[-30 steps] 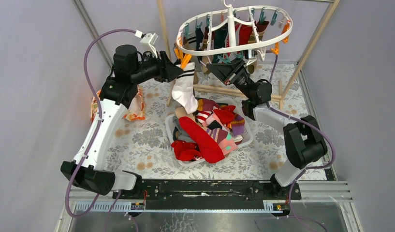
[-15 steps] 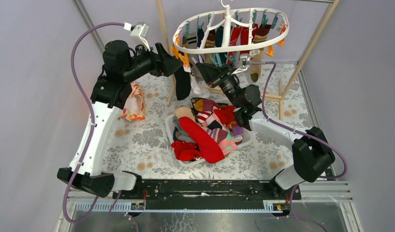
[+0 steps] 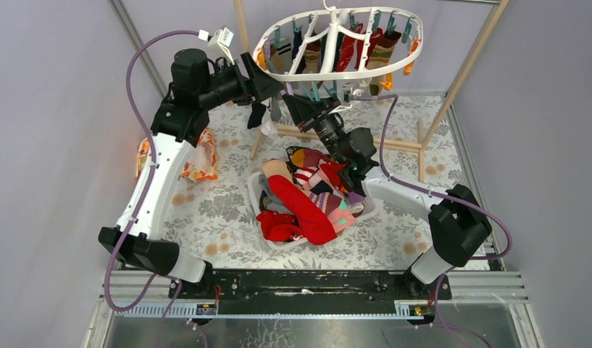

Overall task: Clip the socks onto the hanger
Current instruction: Open the clamp at the hanger.

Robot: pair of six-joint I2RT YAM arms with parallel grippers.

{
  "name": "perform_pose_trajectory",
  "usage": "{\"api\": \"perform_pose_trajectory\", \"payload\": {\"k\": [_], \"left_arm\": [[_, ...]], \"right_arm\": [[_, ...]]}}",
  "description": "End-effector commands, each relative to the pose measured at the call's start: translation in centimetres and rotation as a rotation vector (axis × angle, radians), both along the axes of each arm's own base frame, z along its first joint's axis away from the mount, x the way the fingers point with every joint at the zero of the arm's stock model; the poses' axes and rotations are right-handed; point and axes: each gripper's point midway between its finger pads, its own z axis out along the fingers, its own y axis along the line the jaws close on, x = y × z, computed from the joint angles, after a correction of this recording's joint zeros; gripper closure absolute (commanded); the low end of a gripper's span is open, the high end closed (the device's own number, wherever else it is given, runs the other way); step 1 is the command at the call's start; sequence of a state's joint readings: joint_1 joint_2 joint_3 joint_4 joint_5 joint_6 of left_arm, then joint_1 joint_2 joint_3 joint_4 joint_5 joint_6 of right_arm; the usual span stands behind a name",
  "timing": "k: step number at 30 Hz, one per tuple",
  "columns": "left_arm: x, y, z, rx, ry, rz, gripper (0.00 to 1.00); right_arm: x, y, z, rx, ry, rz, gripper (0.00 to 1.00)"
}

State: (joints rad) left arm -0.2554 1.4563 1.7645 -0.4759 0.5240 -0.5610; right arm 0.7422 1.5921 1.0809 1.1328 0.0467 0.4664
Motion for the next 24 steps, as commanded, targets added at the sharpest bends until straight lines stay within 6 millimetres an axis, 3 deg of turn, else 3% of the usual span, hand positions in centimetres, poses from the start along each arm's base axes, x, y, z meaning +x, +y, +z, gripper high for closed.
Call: {"api": "perform_pose_trajectory", "payload": {"k": [1,15,24], "left_arm": [[-0.3,-0.7,1.5,-0.057,-0.027,-0.02,0.25],[0.3,-2.2,0.6,-0.062,-0.008,-0.039,0.29],[0.9,-2.5,-0.5,-0.039,0.002,-0.028,0.4]], "right_arm": [[-0.4,0.2,2.5,0.003,-0.065,-0.06,1.0],[-0.8,1.6,1.8,-0.039,-0.058,-0.167,1.0],[-0.6,1.9,1.2,-0.056,-0.042,-0.2,1.0]]}}
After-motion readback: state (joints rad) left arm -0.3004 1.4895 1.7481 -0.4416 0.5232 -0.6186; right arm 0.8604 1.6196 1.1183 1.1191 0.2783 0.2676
